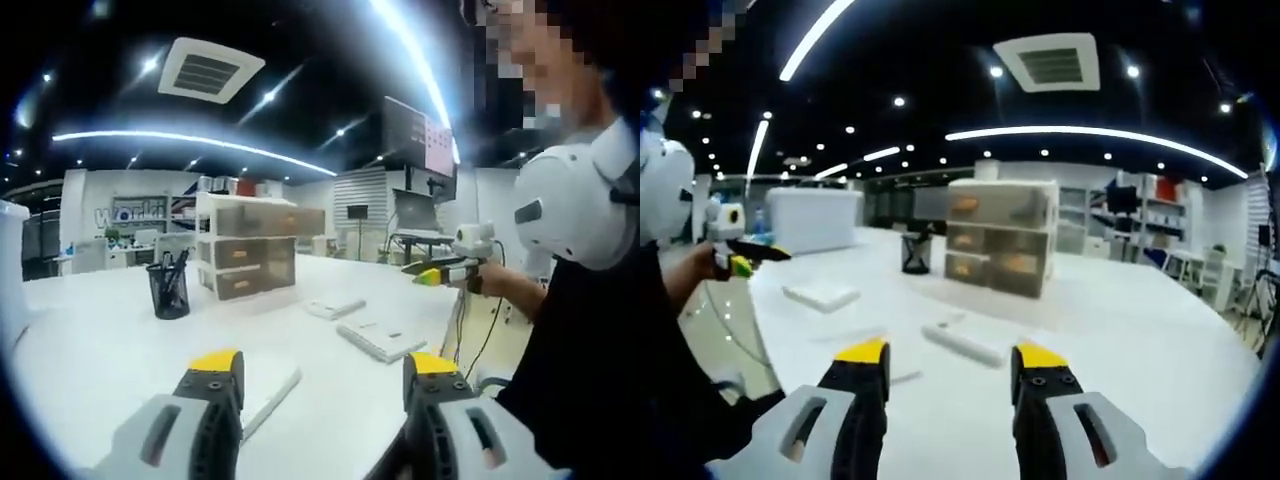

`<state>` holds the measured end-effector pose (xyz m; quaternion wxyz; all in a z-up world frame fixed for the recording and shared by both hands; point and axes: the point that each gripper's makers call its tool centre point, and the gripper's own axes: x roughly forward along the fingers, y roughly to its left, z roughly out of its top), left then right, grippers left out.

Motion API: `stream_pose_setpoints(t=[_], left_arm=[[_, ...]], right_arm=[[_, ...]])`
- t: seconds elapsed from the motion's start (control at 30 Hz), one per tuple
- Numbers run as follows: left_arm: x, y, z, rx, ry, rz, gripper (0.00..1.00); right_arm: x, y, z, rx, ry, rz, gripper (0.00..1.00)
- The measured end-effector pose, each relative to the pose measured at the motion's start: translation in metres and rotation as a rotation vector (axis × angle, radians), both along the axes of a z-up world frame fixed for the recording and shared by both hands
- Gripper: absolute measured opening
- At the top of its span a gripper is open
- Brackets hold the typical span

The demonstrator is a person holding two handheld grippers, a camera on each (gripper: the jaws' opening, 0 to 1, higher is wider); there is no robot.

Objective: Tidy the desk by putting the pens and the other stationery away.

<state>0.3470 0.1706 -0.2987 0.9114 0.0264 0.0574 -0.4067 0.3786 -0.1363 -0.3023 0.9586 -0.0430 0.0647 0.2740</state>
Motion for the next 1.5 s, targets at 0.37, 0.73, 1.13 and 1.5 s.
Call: stream_pose_setpoints(t=[0.37, 0.73, 1.13, 1.5], left_arm=[[0.009, 0.015, -0.007, 0.165, 0.051, -0.076, 0.67], [0.015, 0.027, -0.011, 0.312, 0.101, -0.120, 0.70], [0.024, 0.052, -0.024, 0.482, 0.178, -0.164, 0.71], [0.042, 0.068, -0.038, 0.591, 0.253, -0.241, 0.71]], right_arm=[[-0.007, 0.011, -0.006, 0.001, 0.013, 0.044, 0.47], [-0.011, 0.012, -0.010, -0.005, 0.024, 0.054, 0.49], [-0.016, 0.011, -0.014, -0.008, 0.027, 0.064, 0.50], [-0.020, 0.009, -0.018, -0.016, 0.035, 0.065, 0.50]])
